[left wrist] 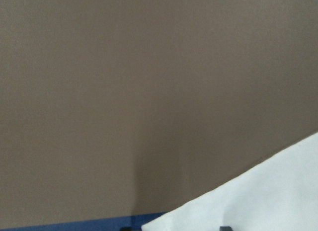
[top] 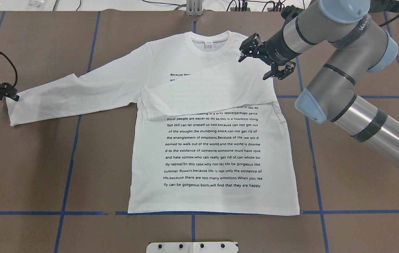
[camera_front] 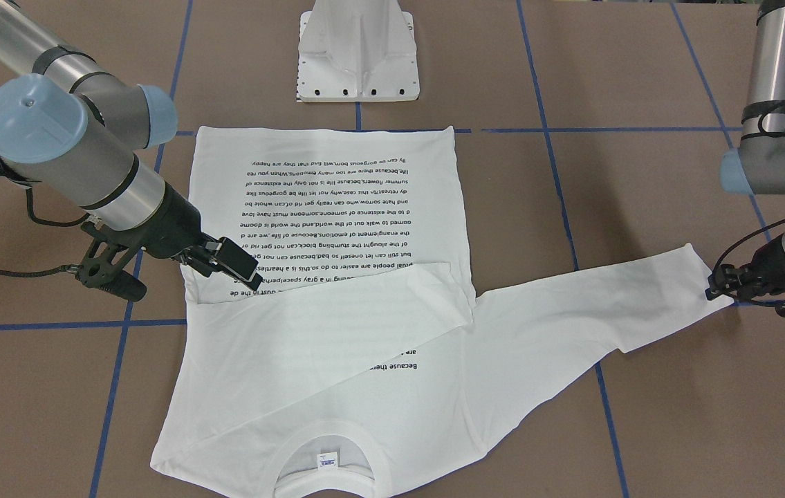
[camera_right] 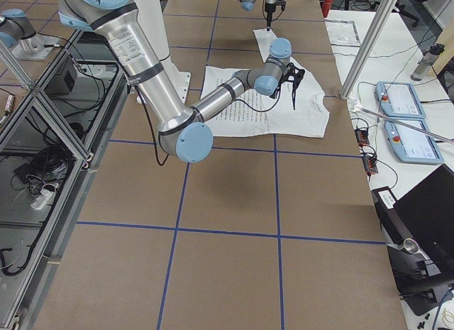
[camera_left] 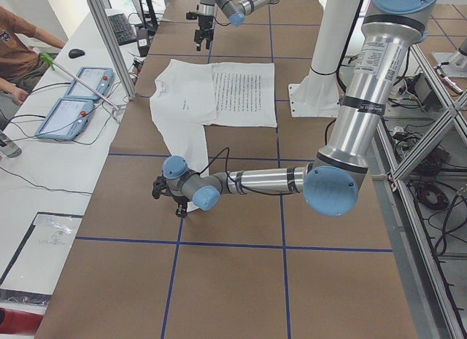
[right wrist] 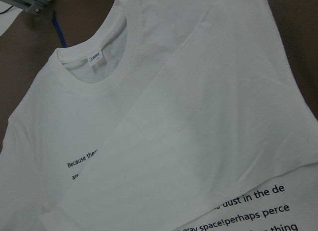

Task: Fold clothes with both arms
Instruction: 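Release the sleeve and raise the right gripper away from the shirt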

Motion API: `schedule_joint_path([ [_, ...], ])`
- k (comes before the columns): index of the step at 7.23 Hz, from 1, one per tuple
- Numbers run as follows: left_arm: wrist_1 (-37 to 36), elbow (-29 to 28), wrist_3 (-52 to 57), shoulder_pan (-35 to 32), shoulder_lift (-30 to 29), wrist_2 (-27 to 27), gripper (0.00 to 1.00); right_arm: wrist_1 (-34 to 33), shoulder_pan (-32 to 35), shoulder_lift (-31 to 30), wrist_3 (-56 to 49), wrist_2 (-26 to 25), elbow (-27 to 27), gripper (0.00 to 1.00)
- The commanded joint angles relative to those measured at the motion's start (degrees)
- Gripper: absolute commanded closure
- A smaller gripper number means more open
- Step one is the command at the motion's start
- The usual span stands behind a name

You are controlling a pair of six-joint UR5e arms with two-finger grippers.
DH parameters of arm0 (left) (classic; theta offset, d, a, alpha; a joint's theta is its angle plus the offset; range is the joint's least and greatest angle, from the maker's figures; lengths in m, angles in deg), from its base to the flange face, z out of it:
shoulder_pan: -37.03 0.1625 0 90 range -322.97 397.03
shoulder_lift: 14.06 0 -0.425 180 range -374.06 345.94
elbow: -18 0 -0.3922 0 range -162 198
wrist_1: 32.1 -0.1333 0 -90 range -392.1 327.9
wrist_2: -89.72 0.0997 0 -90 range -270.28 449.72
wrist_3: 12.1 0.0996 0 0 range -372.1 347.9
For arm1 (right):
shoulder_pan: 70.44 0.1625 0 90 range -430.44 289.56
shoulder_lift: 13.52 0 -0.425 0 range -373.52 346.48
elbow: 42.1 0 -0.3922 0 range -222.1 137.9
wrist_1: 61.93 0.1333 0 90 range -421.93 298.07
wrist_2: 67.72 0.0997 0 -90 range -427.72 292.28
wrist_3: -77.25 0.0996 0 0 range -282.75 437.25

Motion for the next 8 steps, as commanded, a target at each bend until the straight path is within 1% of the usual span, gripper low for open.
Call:
schedule_joint_path([
  [1,0.01,-0.12,-0.01,0.07,-0.09,-0.2,0.34,0.0,0.0,-0.04,0.0,0.04,-0.03,0.01],
  [3,-0.08,-0.12,-0.01,0.16,-0.17,-0.2,0.41,0.0,0.0,-0.04,0.0,0.04,-0.12,0.01],
  [4,-0.16,-0.21,-0.01,0.16,-0.17,-0.21,0.41,0.0,0.09,-0.04,0.0,0.04,-0.12,0.01],
  [5,-0.17,-0.03,-0.01,0.16,-0.17,-0.29,0.44,0.0,0.09,-0.21,0.0,0.04,-0.12,0.01],
  [7,-0.08,-0.03,-0.1,0.25,0.0,-0.21,0.65,0.0,0.53,-0.21,0.0,0.99,-0.12,0.01],
  [8,0.01,0.23,-0.1,0.25,0.18,-0.21,0.82,-0.09,0.7,-0.21,0.0,1.0,-0.12,0.01],
])
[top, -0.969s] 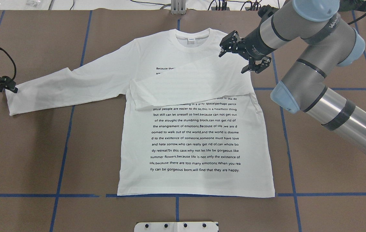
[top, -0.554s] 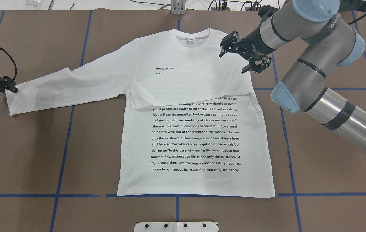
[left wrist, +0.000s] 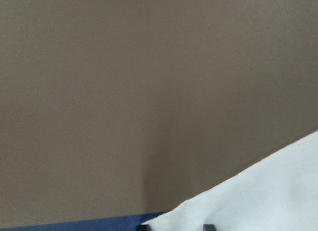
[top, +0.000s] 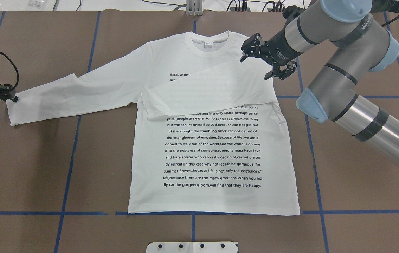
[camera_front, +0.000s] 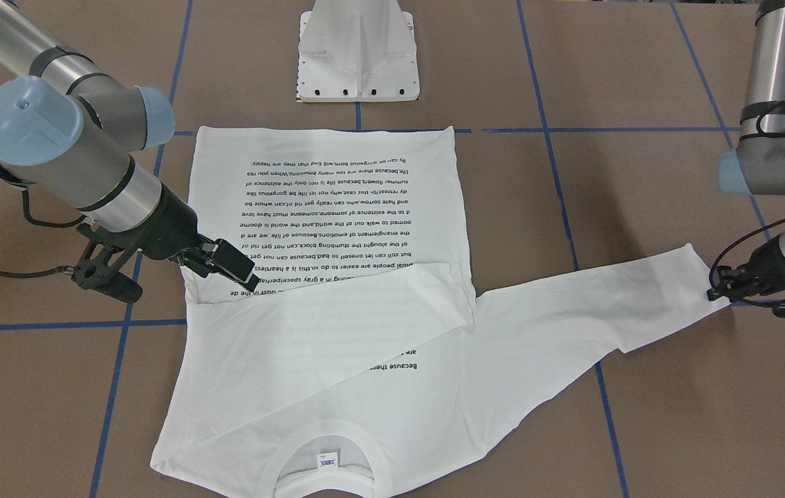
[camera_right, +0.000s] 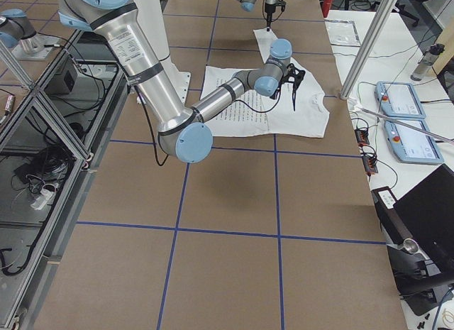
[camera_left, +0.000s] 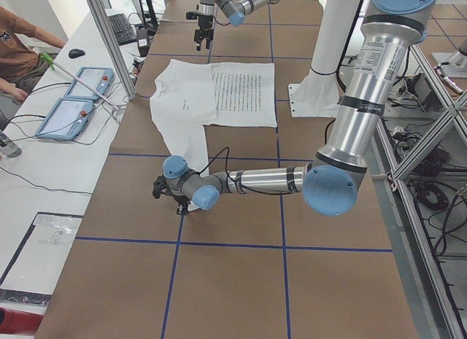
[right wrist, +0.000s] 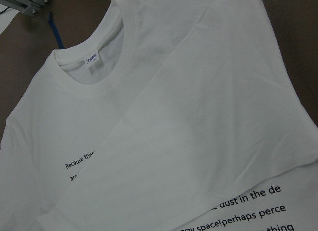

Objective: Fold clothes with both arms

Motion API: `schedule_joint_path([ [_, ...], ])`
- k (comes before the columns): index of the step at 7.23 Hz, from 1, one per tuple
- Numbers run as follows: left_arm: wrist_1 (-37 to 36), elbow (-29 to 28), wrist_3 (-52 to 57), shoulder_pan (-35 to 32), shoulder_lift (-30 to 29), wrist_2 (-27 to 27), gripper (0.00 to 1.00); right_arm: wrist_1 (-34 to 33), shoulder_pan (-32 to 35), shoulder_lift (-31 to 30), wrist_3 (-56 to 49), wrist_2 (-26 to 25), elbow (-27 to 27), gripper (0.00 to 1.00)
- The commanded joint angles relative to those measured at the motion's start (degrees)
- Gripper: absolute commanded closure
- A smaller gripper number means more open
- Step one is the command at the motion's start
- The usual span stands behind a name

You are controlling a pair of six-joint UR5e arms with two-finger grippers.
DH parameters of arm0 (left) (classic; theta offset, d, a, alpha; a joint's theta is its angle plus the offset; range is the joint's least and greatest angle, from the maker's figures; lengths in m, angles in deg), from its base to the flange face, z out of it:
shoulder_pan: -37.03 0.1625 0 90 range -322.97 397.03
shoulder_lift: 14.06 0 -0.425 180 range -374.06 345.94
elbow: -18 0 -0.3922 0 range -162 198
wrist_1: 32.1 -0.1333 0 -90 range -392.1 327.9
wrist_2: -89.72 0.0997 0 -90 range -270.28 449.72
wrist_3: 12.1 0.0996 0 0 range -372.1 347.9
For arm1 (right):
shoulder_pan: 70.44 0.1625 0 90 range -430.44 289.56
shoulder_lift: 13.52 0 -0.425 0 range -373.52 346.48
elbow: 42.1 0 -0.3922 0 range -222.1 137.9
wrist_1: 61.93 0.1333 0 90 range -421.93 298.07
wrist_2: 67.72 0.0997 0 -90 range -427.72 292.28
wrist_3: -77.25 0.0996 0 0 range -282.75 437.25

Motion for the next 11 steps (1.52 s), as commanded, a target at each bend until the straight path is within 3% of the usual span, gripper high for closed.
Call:
schedule_joint_path([
  [1,0.09,-0.01,-0.01,0.02,0.11,0.02,1.0,0.01,0.35,-0.1,0.0,0.31,0.0,0.01],
  [3,-0.08,1.99,0.08,0.02,-0.07,-0.41,1.0,-0.07,0.53,-0.1,0.0,0.31,-0.09,0.01],
  [5,-7.41,11.27,-1.23,-0.06,-0.24,-7.85,1.0,0.45,2.62,-1.41,-0.18,2.92,0.0,0.01],
  [7,-7.91,20.08,-17.76,1.85,-3.73,-11.81,1.0,0.63,7.53,-5.08,-7.51,8.19,0.0,0.01],
  [9,-7.64,24.24,-37.1,10.36,-13.37,-11.14,1.0,0.89,11.67,-10.36,-16.49,10.32,0.08,0.01],
  [10,-7.2,24.51,-43.54,13.7,-18.47,-7.83,1.0,0.98,13.6,-13.34,-20.53,10.24,0.69,0.01],
  [11,-6.5,22.25,-47.43,19.74,-25.14,-1.1,1.0,0.98,15.88,-15.63,-24.22,10.24,0.88,0.01],
])
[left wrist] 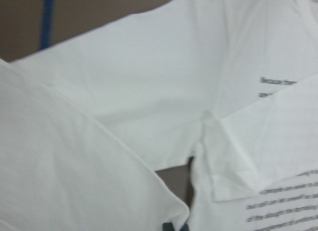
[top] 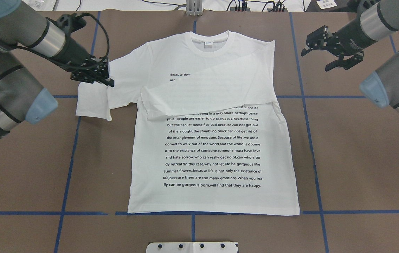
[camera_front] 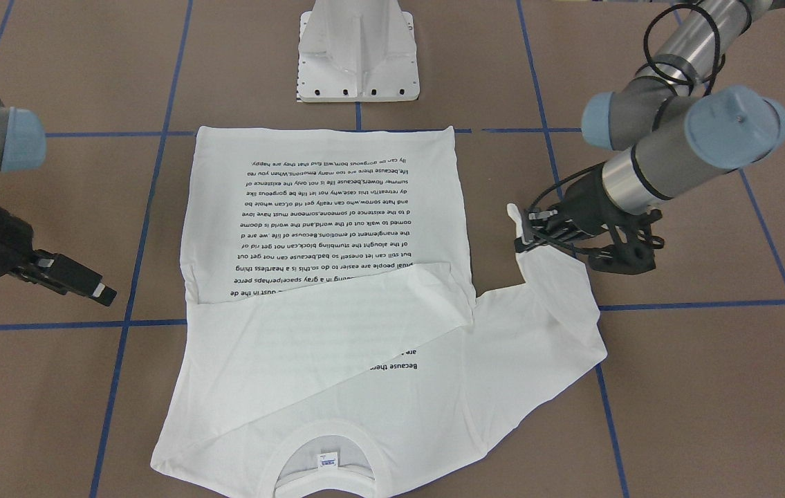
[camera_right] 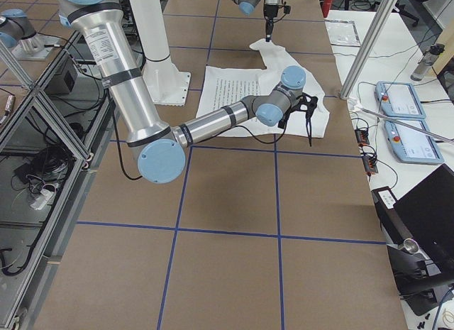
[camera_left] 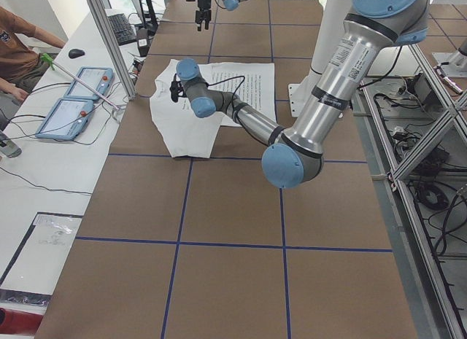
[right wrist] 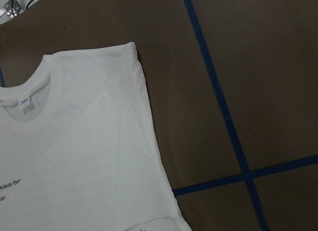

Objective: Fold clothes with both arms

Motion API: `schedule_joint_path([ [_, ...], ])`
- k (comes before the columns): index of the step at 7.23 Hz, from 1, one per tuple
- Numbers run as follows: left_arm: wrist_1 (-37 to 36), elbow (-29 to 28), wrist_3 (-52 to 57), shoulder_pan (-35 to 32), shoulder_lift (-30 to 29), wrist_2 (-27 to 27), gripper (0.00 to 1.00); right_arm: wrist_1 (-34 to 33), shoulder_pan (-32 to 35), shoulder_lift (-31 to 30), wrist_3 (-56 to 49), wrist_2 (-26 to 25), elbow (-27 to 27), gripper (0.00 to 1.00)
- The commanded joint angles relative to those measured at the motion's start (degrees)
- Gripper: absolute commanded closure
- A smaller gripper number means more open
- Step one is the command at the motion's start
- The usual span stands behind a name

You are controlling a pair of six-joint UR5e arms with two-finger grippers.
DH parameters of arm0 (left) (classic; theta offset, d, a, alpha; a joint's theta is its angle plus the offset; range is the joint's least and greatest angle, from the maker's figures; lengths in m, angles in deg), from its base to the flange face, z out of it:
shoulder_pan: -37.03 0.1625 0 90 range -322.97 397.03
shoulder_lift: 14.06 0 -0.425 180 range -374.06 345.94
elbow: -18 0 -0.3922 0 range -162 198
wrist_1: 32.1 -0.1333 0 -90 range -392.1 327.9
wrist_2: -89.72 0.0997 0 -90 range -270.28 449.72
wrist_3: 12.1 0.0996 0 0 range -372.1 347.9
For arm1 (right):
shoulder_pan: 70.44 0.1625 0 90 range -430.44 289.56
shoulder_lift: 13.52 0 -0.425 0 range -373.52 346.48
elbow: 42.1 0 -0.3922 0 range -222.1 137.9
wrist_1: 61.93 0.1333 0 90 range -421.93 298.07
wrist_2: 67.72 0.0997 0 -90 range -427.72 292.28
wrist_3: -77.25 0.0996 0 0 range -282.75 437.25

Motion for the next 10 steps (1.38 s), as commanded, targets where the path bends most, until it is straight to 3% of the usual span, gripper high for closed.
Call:
schedule_joint_path([
  [1,1.21,-5.22,-10.69,9.54,-14.45,13.39,1.0,0.05,3.71,-4.84,-7.06,0.33,0.44,0.01],
  [3,4.88,-16.36,-11.87,17.18,-25.11,24.04,1.0,0.92,3.9,-6.43,-7.69,0.07,0.44,0.0],
  [4,7.17,-20.16,-12.39,19.66,-27.59,27.58,1.0,1.8,3.9,-7.22,-7.79,-0.37,0.35,0.0],
  [7,7.9,-24.94,-12.66,25.47,-31.48,34.8,1.0,1.81,4.95,-7.75,-8.14,0.07,0.88,0.0],
  [10,9.65,-29.77,-15.98,26.98,-34.47,37.54,1.0,1.72,4.96,-9.07,-8.14,-0.28,1.94,0.0],
])
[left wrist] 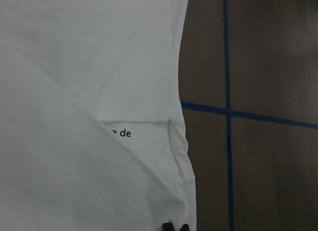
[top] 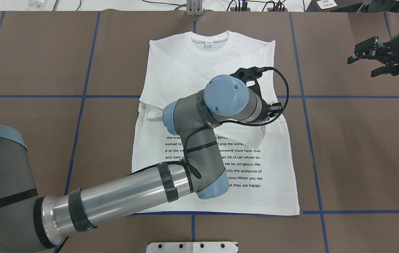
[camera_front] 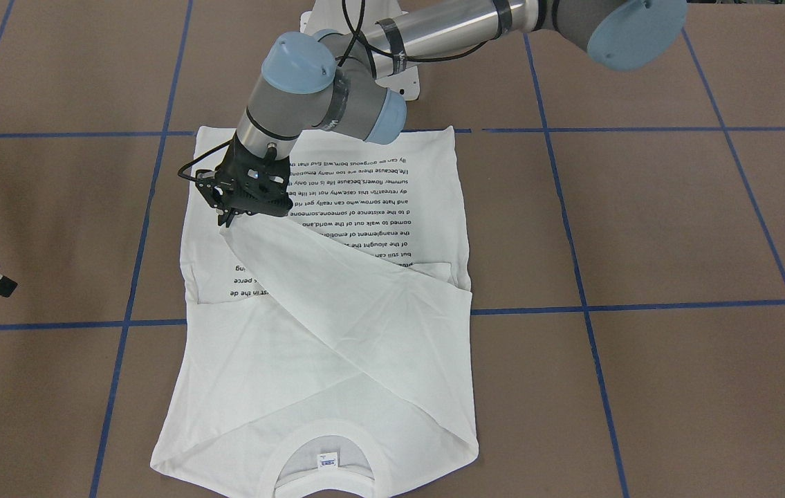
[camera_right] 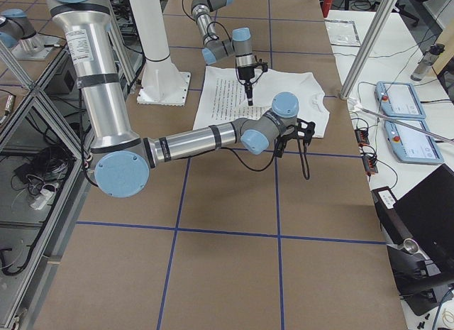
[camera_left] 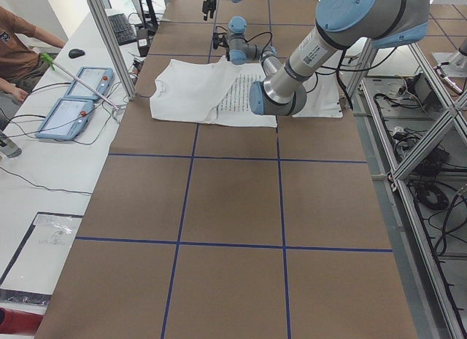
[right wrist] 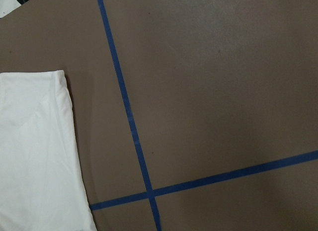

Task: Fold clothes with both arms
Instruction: 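Fold the held sleeve across the shirt body with the left gripper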

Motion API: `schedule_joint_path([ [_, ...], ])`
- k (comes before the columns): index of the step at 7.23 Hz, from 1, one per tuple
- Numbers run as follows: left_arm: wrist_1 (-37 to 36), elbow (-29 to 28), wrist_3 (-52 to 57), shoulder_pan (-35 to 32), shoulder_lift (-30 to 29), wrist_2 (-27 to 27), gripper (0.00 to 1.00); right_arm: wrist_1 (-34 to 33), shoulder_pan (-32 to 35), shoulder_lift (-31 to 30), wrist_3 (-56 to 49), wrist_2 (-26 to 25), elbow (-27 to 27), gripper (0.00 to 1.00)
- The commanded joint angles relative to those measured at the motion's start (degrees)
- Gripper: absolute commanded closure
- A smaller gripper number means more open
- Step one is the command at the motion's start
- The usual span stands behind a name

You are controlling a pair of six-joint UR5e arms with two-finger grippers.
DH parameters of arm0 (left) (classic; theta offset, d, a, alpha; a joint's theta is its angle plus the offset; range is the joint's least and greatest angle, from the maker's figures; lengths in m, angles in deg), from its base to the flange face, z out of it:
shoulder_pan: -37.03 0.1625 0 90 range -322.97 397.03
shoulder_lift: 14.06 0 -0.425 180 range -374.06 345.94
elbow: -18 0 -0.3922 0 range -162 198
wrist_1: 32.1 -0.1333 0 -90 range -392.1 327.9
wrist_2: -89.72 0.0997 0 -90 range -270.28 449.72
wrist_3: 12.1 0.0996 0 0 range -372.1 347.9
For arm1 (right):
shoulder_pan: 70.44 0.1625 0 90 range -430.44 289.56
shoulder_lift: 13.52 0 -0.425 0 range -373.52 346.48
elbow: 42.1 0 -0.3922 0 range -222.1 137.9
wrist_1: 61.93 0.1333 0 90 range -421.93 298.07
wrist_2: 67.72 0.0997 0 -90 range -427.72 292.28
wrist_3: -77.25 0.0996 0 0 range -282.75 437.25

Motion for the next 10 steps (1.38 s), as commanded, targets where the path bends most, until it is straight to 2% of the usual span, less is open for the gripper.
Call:
schedule_joint_path([
  [1,0.97,-2.27,-2.37,0.53,-1.39,1.87,0.9,-0.03,-0.02,-0.15,0.0,-0.23,-0.21,0.0],
  [2,2.37,-2.71,-4.11,0.53,-1.91,3.44,0.81,-0.03,-0.02,-0.15,0.0,-0.32,-0.21,0.0],
  [4,4.12,-5.35,-4.74,0.45,-3.23,5.74,0.53,-0.03,-0.11,-0.15,0.0,-0.32,-0.3,0.0],
  [6,5.28,-6.41,-5.36,0.36,-3.76,6.79,0.5,0.06,-0.11,-0.32,0.17,-0.32,0.05,0.0],
  [7,5.19,-5.71,-5.45,-0.16,-3.68,6.45,0.41,0.06,-0.19,-0.76,1.04,-0.15,1.36,0.0],
  [8,4.24,-3.71,-5.45,-1.04,-3.24,5.75,0.38,0.84,-2.89,-3.9,1.66,-1.27,5.54,0.0],
  [9,0.49,0.49,-5.27,-2.27,-0.45,2.09,0.38,0.85,-5.35,-7.67,5.06,-3.81,10.46,0.0],
  [10,-3.82,9.06,-4.66,-3.58,4.89,-0.21,0.38,0.85,-9.12,-10.84,9.97,-7.05,15.47,0.0],
])
